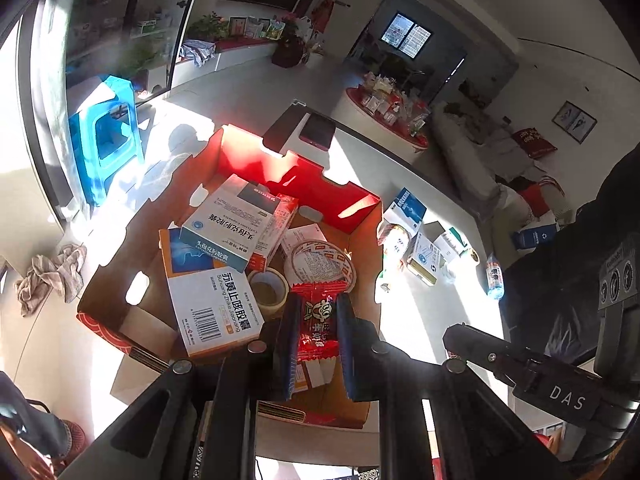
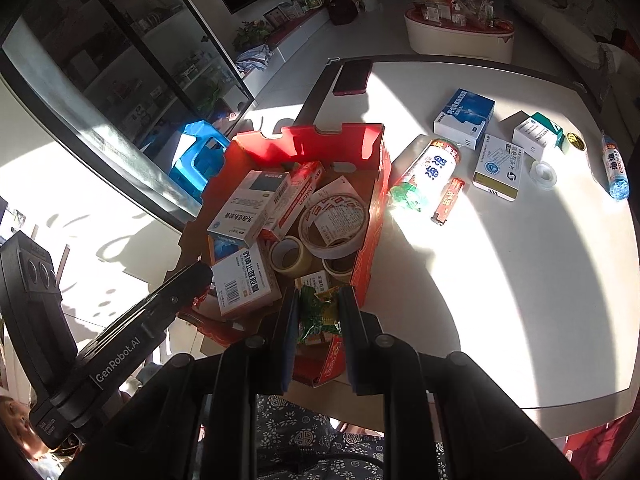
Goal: Organize objects
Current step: 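Lower both held candies into the cardboard box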
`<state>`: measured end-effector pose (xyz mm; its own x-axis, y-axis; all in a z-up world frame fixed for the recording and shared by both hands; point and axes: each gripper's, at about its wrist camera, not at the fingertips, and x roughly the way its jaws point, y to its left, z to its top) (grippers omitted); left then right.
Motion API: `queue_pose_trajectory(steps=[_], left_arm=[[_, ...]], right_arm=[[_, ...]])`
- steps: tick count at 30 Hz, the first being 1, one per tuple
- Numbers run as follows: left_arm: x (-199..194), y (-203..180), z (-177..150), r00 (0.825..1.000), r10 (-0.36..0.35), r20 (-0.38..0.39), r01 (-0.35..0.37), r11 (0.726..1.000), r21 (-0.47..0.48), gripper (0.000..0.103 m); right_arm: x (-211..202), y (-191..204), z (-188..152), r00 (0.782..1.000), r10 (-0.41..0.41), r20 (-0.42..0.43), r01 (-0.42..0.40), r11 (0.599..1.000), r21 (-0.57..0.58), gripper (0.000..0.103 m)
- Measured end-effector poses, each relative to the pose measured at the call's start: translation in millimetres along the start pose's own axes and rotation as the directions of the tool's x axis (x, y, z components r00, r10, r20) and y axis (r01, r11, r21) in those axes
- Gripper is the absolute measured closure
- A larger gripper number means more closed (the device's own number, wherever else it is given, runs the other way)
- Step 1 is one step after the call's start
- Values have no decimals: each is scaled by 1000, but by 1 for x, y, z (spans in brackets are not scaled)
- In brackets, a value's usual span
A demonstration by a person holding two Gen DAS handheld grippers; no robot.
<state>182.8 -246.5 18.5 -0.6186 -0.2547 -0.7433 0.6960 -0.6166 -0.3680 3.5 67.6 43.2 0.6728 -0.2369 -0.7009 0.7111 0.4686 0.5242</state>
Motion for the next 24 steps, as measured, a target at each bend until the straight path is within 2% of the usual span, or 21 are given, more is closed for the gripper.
queue_pose_trajectory(steps=[12,24], left_arm=[[-9,20,3,995,75,58,-75,997,-9,85],[-16,14,4,978,153,140,-159,987,34,85]], right_arm=[[13,33,5,1000,18,-10,-19,999,-47,84],[22,44,9,1000,23,-12,-24,998,-54,84]])
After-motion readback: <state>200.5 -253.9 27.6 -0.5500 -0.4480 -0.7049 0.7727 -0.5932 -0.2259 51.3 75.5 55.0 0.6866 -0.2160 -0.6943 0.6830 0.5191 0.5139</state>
